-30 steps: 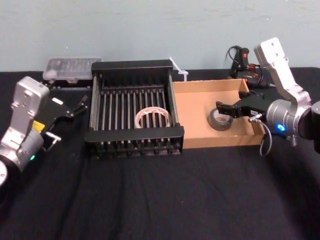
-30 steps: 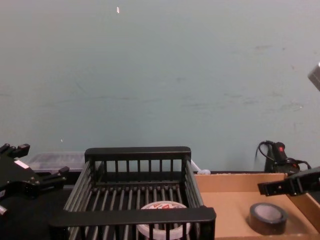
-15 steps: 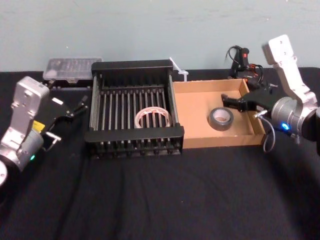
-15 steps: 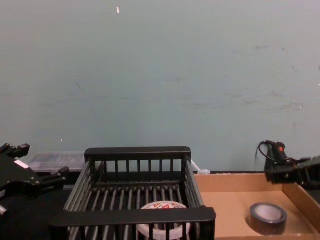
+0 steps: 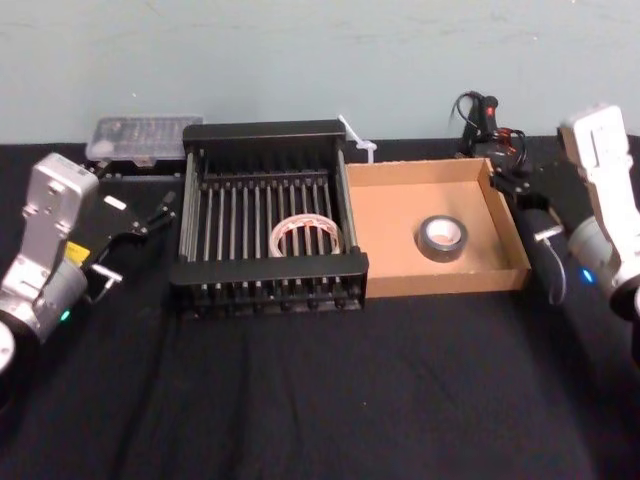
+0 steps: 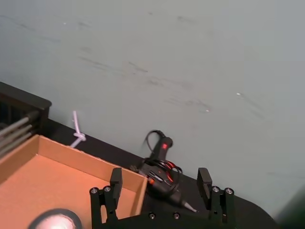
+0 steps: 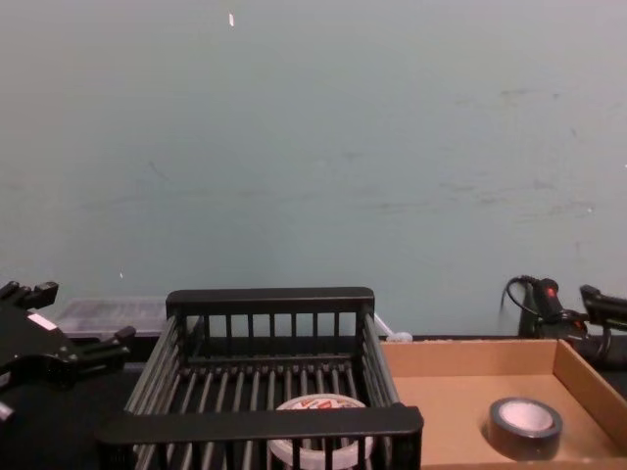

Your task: Pick up the white tape and place it into the black box , Pick up the silver tape and place it into the brown box.

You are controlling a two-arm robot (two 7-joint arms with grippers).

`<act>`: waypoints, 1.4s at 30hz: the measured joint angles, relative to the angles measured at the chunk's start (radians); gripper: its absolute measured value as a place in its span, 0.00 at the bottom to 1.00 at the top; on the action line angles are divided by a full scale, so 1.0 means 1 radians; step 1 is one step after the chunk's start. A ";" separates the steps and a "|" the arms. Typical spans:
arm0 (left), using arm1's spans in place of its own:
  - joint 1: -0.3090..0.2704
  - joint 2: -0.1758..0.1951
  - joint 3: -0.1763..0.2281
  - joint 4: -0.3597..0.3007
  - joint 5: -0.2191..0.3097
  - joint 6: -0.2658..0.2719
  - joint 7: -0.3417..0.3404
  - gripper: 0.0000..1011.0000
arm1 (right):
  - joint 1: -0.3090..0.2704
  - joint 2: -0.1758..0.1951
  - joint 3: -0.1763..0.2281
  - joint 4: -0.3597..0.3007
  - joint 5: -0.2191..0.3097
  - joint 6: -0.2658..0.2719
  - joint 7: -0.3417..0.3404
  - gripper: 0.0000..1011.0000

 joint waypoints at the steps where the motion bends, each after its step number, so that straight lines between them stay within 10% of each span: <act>1: 0.000 0.000 0.000 0.000 0.000 0.000 0.000 0.99 | -0.011 0.000 0.006 0.006 -0.011 -0.024 -0.009 0.99; 42: 0.000 0.000 0.000 0.000 0.000 0.000 0.000 0.99 | -0.049 -0.003 0.037 0.022 -0.023 -0.038 -0.016 0.99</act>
